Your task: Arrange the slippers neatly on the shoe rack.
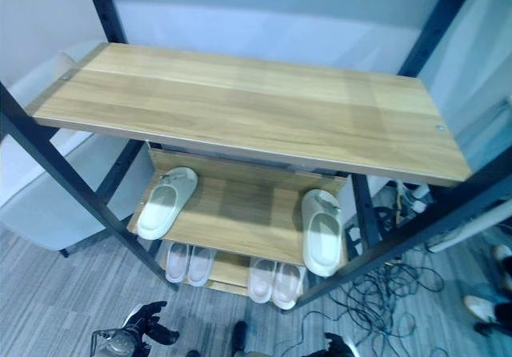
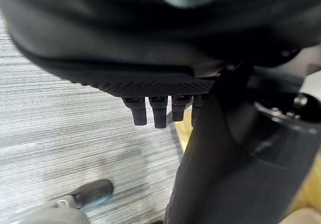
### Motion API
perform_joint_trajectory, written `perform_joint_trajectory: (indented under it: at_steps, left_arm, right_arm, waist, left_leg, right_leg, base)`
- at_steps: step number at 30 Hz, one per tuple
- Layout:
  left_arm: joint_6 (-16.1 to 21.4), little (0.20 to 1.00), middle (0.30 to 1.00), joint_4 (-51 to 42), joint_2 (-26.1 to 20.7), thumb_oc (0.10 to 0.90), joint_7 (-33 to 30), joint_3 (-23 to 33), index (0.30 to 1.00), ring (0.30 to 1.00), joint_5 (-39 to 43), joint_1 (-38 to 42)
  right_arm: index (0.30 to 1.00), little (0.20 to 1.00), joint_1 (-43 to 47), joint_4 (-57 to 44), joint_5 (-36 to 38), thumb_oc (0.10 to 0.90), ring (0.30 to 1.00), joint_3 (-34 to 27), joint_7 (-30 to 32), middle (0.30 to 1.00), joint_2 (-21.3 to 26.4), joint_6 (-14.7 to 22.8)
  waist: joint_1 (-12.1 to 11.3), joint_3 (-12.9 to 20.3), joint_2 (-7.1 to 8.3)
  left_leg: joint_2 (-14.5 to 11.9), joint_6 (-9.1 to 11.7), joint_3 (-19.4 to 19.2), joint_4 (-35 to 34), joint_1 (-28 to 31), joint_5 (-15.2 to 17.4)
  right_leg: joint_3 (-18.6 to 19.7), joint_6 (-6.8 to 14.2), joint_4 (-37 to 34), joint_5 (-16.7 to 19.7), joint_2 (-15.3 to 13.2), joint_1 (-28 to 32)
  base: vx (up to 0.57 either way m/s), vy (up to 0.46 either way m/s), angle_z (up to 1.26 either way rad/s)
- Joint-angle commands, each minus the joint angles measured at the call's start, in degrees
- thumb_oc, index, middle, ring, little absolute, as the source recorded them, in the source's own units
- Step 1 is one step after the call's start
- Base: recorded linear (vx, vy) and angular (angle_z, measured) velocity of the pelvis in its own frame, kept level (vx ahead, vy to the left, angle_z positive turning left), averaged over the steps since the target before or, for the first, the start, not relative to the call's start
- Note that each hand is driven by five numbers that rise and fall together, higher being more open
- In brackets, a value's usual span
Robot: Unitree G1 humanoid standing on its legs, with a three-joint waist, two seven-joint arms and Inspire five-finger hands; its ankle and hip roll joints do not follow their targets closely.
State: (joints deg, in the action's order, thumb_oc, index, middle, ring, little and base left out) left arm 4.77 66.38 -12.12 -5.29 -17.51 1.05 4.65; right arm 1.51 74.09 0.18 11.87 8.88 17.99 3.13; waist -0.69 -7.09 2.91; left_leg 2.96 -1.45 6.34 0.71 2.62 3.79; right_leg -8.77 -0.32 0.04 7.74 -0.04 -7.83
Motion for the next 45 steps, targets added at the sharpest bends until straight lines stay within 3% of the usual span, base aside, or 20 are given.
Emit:
perform_joint_trajectory:
  at_steps: [1,4,6,7,9,12,18,23,24,29,45]
  left_arm:
    - [2.3,0.9,0.9,-1.2,-2.0,0.8,-0.3,0.8,0.9,0.9,0.5,3.5]
    - [2.6,0.9,0.9,-2.1,-2.3,0.8,-0.1,0.9,0.9,0.9,1.1,3.2]
    - [2.6,0.9,0.9,-2.1,-2.3,0.8,-0.2,0.9,0.9,0.9,1.3,3.2]
    - [2.8,0.9,0.9,-2.3,-2.4,0.8,-0.3,1.1,0.9,0.9,1.8,3.3]
    - [3.1,0.9,0.9,-3.3,-2.6,0.8,-0.7,1.3,0.9,0.9,2.5,3.4]
    - [3.5,0.9,0.9,-5.2,-2.7,0.8,-1.2,1.6,0.9,0.9,2.6,2.8]
    - [4.1,0.9,0.9,-12.1,-3.9,0.8,-1.3,1.4,0.9,0.9,3.7,1.7]
    - [4.6,0.9,0.9,-21.2,-5.8,0.8,-0.5,1.6,0.9,0.9,4.4,-0.8]
    - [5.0,0.9,0.9,-27.4,-7.3,0.8,0.3,2.4,0.9,0.9,5.1,-3.1]
    - [6.6,0.9,0.9,-41.2,-11.2,0.8,2.3,5.1,0.9,0.9,7.4,-8.0]
    - [8.7,0.9,0.9,-66.6,-14.7,0.8,7.7,12.2,0.9,0.9,19.2,-16.6]
  right_arm:
    - [0.9,0.9,0.1,1.0,-0.2,0.8,0.9,0.5,0.5,0.9,1.4,-0.1]
    - [0.9,0.9,-0.2,1.7,-0.7,0.8,0.9,0.4,0.4,0.9,1.2,-0.2]
    - [0.9,0.9,-0.1,1.7,-0.6,0.8,0.9,0.4,0.4,0.9,1.1,-0.2]
    - [0.9,0.9,0.4,1.6,-0.8,0.8,0.9,0.3,0.4,0.9,0.9,-0.3]
    - [0.9,0.9,0.9,1.2,-1.2,0.8,0.9,0.5,0.6,0.9,1.0,-0.2]
    - [0.9,0.9,0.9,0.7,-1.7,0.8,0.9,1.1,0.7,0.9,1.2,0.0]
    - [0.9,0.9,0.2,1.2,-1.5,0.8,0.9,0.6,0.9,0.9,2.3,0.2]
    - [0.9,0.9,-0.6,1.3,-1.8,0.8,0.9,0.1,0.9,0.9,2.4,0.3]
    - [0.9,0.9,-1.1,1.1,-2.2,0.8,0.9,-0.2,0.7,0.9,2.6,0.4]
    - [0.9,0.9,-0.6,-0.5,-2.7,0.8,0.9,-1.0,0.4,0.9,3.0,0.6]
    - [0.9,0.9,-1.9,-1.9,-4.7,0.8,0.9,-0.8,-0.7,0.9,3.4,0.1]
  waist:
    - [-0.4,-0.2,-1.14]
    - [-1.9,0.6,-1.79]
    - [-2.1,0.7,-1.8]
    - [-2.9,1.5,-1.4]
    - [-4.1,1.9,-0.6]
    - [-4.8,2.8,0.52]
    - [-4.6,3.3,-0.11]
    - [-5.0,3.4,-0.51]
    - [-5.4,3.3,-0.69]
    - [-6.2,2.8,-1.29]
    - [-6.9,3.3,-2.46]
  left_leg:
    - [1.2,0.2,0.9,-0.9,-1.5,-0.8]
    - [-0.4,0.7,1.1,-2.4,-1.8,-1.3]
    - [-0.8,0.9,1.0,-2.6,-1.6,-1.3]
    - [-1.5,1.5,0.8,-2.9,-1.6,-1.2]
    - [-2.2,2.5,0.3,-2.8,-1.7,-1.2]
    - [-4.3,4.2,-0.4,-4.0,-1.4,-2.2]
    - [-5.3,5.3,0.2,-5.7,-2.2,-4.3]
    - [-5.1,5.7,0.7,-5.7,-2.6,-4.8]
    - [-4.9,5.8,1.1,-5.7,-2.6,-5.1]
    - [-4.6,6.0,1.8,-5.7,-2.3,-5.2]
    - [-4.3,6.2,2.5,-5.7,-0.4,-4.7]
  right_leg:
    - [7.0,7.9,14.5,-7.7,-0.9,-4.9]
    - [7.1,7.4,12.4,-6.9,-5.2,-2.6]
    - [7.0,7.4,11.6,-6.5,-5.9,-1.7]
    - [7.8,8.1,7.9,-5.4,-7.7,0.6]
    - [5.5,8.8,4.1,-4.7,-8.9,2.7]
    - [4.7,9.1,-0.4,-5.5,-7.4,5.4]
    - [3.0,8.5,-1.2,-6.7,-5.9,6.7]
    - [2.2,8.2,-1.2,-7.3,-5.6,7.4]
    - [1.8,8.0,-0.9,-7.6,-5.5,7.7]
    - [1.0,7.8,0.3,-8.3,-5.6,8.0]
    - [-0.1,7.6,0.8,-8.8,-5.8,10.0]
  base:
    - [-0.1,-0.071,-0.12]
    - [-0.03,-0.135,0.16]
    - [0.01,-0.169,0.06]
    - [-0.02,-0.284,-0.06]
    - [-0.02,-0.276,-0.02]
    - [-0.03,-0.25,-0.03]
    - [-0.07,-0.087,0.07]
    - [-0.05,-0.024,0.2]
    - [-0.05,-0.013,0.08]
    - [-0.05,-0.013,0.05]
    - [0.0,0.0,0.04]
